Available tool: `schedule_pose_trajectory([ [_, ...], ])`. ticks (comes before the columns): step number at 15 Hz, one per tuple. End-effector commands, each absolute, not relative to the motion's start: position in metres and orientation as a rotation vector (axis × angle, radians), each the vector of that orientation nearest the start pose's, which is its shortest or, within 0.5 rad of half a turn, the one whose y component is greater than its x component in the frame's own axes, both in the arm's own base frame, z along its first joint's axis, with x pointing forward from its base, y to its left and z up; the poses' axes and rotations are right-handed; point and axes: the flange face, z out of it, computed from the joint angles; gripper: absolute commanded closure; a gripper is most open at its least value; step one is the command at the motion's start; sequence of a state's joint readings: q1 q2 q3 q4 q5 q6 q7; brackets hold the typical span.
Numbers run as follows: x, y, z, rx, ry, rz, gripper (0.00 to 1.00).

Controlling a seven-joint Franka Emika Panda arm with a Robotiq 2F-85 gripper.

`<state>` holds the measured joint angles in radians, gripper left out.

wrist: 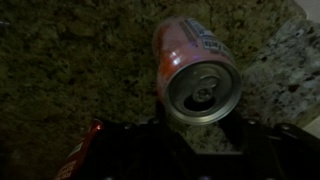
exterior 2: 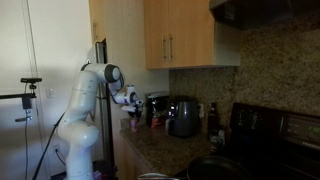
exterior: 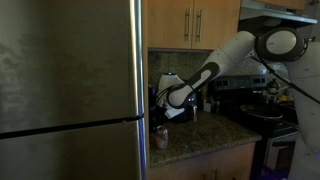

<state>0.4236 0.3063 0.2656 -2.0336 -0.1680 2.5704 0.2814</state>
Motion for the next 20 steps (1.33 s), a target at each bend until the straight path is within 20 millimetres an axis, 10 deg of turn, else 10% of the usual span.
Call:
schedule_pose_trajectory([
  [1,0.48,0.385,0.325,-2.979,-0.744,-0.322,0.73],
  [3,0.481,0.381,0.325,-3.001,-0.712,-0.299,0.87],
  [4,0.481,0.379,0.326,-3.009,-0.698,-0.287,0.45],
  [6,0.482,0.379,0.334,-2.988,-0.699,-0.312,0.46],
  [13,0.486,0.38,0.376,-2.925,-0.767,-0.365,0.02],
  [20,0.467,0.368,0.383,-2.906,-0.954,0.018,0.0],
])
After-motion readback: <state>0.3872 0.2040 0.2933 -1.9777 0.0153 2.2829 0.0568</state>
